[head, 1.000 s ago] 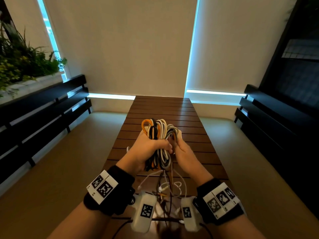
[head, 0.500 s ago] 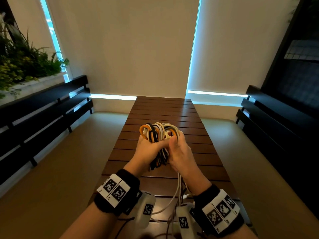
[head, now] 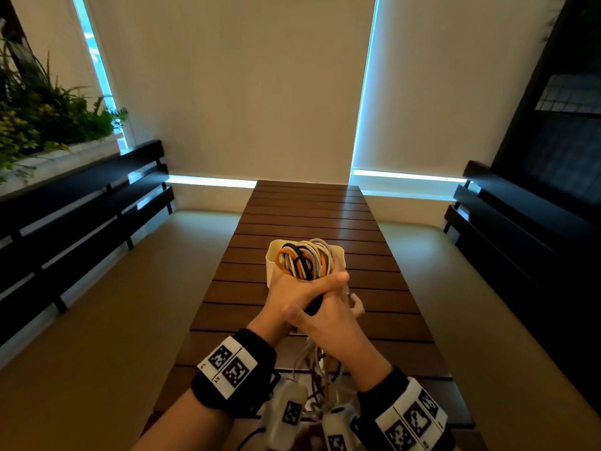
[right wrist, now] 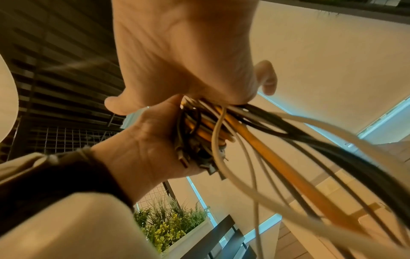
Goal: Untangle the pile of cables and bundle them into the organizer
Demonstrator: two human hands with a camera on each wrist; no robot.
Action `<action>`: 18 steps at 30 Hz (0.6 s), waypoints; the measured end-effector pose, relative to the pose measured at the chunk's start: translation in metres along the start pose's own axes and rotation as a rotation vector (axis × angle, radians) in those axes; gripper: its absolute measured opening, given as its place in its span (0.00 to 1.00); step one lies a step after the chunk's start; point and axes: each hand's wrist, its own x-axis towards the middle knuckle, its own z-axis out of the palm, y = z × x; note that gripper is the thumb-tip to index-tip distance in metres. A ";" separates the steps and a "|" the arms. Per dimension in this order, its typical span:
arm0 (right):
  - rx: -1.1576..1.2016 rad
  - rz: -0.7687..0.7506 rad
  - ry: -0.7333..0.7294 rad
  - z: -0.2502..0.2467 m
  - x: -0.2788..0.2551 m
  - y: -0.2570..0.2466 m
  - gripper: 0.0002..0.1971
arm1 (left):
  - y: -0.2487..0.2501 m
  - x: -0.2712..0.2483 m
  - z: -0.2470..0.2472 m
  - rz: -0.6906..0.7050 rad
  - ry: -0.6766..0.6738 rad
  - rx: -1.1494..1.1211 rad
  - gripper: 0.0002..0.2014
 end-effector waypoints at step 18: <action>1.178 0.034 -0.292 -0.022 0.007 0.012 0.47 | -0.011 0.005 -0.011 -0.045 -0.219 -0.130 0.53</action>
